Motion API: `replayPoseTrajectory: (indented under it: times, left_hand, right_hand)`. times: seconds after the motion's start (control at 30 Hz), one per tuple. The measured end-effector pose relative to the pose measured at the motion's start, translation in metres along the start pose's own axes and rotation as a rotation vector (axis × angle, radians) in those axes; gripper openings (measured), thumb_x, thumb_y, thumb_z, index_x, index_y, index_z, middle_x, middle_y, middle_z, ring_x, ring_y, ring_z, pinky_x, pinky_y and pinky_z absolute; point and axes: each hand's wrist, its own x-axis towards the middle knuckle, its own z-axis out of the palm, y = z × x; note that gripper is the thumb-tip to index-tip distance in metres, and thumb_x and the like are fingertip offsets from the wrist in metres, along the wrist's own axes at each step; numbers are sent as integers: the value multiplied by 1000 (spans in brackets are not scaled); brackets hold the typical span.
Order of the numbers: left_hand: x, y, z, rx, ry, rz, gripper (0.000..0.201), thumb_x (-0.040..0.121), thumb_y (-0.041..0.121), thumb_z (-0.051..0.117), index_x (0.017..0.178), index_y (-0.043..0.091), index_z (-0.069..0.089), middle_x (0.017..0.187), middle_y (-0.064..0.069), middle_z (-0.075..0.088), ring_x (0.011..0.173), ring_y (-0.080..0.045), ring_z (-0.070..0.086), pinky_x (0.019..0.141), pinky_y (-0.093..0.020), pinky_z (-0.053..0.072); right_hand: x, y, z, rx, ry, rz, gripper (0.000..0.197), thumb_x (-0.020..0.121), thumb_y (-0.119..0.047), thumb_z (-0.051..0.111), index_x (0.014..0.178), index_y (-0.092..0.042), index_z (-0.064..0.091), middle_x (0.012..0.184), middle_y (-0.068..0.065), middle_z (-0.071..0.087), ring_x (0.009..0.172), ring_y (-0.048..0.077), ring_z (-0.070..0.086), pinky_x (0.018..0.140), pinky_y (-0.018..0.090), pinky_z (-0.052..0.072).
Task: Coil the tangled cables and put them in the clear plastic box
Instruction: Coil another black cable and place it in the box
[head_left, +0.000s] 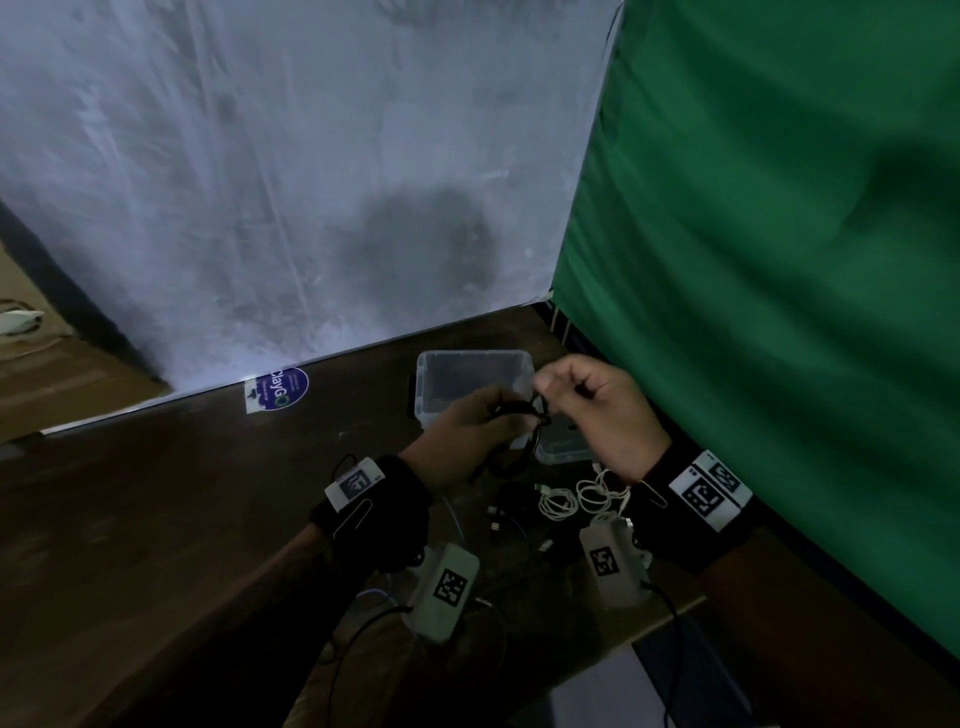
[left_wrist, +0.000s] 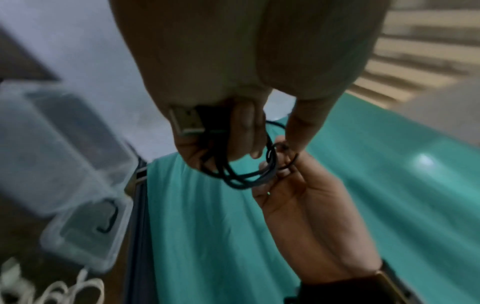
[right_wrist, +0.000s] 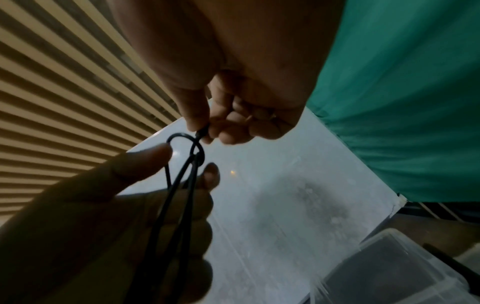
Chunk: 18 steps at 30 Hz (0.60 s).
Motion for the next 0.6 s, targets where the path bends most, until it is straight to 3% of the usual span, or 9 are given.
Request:
replayPoseTrajectory:
  times: [0.1,0.13,0.2,0.27,0.37,0.47,0.53,0.6]
  left_hand:
    - [1,-1,2,-223,-44,-131,27,82,29,56,104,13,57,68,-4,50,54,-14,43,55,-29,29]
    - [1,-1,4,-232,-50,-164,22,88,25,54,106,12,56,66,-2,49,51,-11,43,52,-26,29]
    - [-1,-5,7,-182,-70,-168,19,98,15,47,114,8,55,67,-1,48,49,-6,47,47,-18,35]
    - [-1,-12,7,-144,-94,-149,24,98,9,45,120,5,54,72,-1,51,54,-4,52,50,-17,41]
    - [-2,-9,2,-103,-182,-58,16,97,9,49,111,11,57,79,0,55,65,-7,53,58,-19,45]
    - [1,-5,-4,-23,-186,26,11,93,18,53,102,18,59,79,2,56,71,-14,51,65,-26,46]
    - [3,-5,-5,0,-121,41,17,98,18,50,109,6,56,76,1,53,66,-10,50,61,-23,45]
    - [5,-5,-7,-6,-45,51,27,101,16,45,117,-4,51,75,-3,47,63,-10,47,59,-21,43]
  right_hand:
    - [7,-1,-6,4,126,-44,15,96,-20,60,86,-10,65,83,17,65,77,12,57,74,27,47]
    - [9,0,-9,11,157,-54,15,96,-20,60,87,-8,65,86,18,66,79,13,58,75,28,48]
    - [11,1,-12,4,200,-56,15,97,-20,59,87,-10,65,82,10,66,78,10,59,74,24,48]
    - [12,6,-15,8,230,-21,15,97,-24,59,86,-16,65,78,1,63,75,10,58,72,24,47]
    - [13,10,-17,92,281,38,16,97,-26,59,84,-21,66,69,-3,60,65,8,54,67,28,45]
    - [11,5,-23,210,242,47,11,97,-18,59,90,-14,66,72,-2,67,65,5,61,69,27,48]
    - [9,4,-27,225,182,17,7,95,-9,60,90,-11,66,75,-3,70,70,7,64,71,27,50]
    - [4,8,-27,162,113,-16,16,92,1,59,90,-13,67,80,-5,71,78,9,68,75,23,51]
